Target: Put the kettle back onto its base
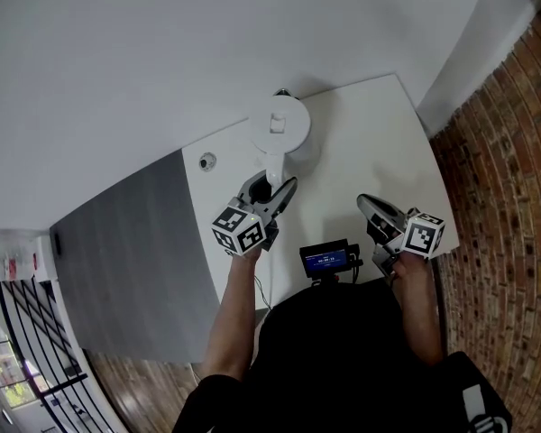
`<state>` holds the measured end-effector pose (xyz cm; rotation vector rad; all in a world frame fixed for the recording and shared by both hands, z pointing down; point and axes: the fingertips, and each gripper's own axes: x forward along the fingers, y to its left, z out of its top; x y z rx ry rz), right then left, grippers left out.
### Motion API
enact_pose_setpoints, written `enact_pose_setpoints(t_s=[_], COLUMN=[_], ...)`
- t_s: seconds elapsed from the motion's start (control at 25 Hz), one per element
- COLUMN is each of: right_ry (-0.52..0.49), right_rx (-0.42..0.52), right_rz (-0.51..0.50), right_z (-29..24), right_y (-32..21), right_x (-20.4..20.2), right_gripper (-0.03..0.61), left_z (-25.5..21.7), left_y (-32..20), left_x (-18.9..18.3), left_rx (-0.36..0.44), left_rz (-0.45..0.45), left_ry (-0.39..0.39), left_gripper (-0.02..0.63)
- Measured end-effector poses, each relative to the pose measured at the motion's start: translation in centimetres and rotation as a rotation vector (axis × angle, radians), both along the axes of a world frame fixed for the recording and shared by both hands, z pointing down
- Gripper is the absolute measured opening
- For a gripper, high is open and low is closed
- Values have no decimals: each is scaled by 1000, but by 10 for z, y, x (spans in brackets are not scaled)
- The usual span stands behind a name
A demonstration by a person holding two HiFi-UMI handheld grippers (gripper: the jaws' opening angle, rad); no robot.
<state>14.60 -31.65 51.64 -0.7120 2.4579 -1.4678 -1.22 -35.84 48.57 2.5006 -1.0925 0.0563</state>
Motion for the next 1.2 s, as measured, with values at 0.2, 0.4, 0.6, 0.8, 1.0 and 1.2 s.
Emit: enact_pose_setpoints(t_s=[0.2, 0.4, 0.6, 0.8, 1.0, 1.2], right_ry=[-3, -3, -8, -10, -15, -11], right_rx=[3, -1, -2, -3, -6, -3], right_rz=[-19, -28, -34, -36, -48, -63], right_z=[1, 1, 0, -1, 0, 4], right_y=[0, 0, -1, -2, -3, -3], right_x=[-3, -5, -6, -4, -3, -2], right_gripper=[18, 18, 18, 18, 18, 18], left_z=[0, 0, -1, -2, -1, -1], left_y=[0, 0, -2, -4, -5, -6], left_x=[9, 20, 32, 42, 47, 49], left_rx=[0, -2, -5, -6, -7, -8], left_rz=[2, 11, 26, 32, 25, 16], left_ry=[-1, -9, -17, -16, -5, -3], left_gripper=[198, 198, 198, 196, 196, 196])
